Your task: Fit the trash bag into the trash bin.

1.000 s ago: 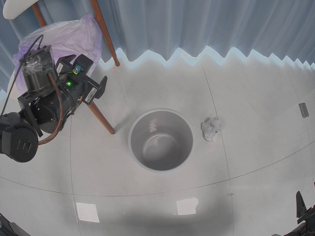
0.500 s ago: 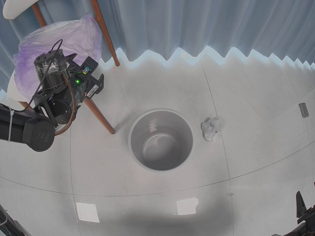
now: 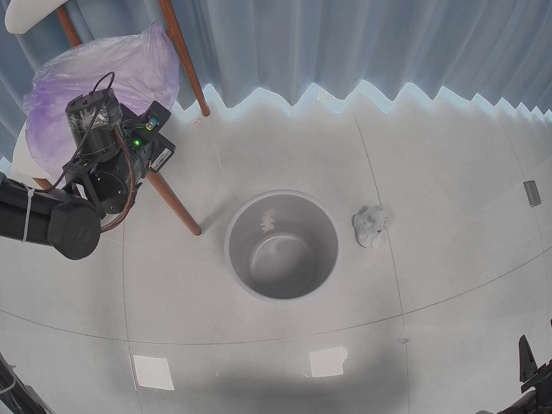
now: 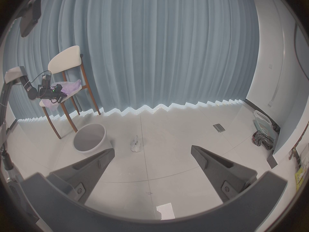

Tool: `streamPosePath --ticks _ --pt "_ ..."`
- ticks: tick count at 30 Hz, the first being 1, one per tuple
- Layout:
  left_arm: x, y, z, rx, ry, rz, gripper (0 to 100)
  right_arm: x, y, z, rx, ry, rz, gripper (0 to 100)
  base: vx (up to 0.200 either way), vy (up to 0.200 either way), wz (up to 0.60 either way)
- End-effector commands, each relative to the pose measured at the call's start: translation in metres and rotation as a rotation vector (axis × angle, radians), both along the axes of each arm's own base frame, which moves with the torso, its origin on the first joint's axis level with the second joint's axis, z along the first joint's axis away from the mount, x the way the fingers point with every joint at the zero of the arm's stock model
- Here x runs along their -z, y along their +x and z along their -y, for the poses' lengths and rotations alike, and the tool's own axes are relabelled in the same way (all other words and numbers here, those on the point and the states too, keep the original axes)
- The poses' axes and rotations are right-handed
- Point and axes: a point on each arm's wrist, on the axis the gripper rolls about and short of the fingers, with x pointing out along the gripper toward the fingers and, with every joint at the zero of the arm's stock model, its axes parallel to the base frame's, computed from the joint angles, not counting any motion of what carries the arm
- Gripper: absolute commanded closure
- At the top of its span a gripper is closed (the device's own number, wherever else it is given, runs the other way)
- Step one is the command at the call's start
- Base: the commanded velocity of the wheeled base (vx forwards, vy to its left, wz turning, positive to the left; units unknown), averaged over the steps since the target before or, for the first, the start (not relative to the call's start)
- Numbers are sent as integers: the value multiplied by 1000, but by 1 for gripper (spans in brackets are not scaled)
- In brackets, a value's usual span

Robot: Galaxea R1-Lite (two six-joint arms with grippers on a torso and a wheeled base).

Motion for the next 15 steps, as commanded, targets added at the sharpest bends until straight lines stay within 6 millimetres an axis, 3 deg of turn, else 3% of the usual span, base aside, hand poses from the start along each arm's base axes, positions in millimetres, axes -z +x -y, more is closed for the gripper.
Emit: streamPosePath --ticks 1,6,11,15 --pt "-5 -4 1 8 -8 14 100 5 0 0 0 1 -1 0 0 0 0" --pt "-20 -19 0 67 -28 43 100 5 0 0 0 1 -1 0 0 0 0" --pt "-38 -43 -1 247 -124 52 100 5 0 0 0 0 -1 0 0 0 0" --pt "-43 -64 -12 333 -172 10 100 5 0 0 0 1 -1 0 0 0 0"
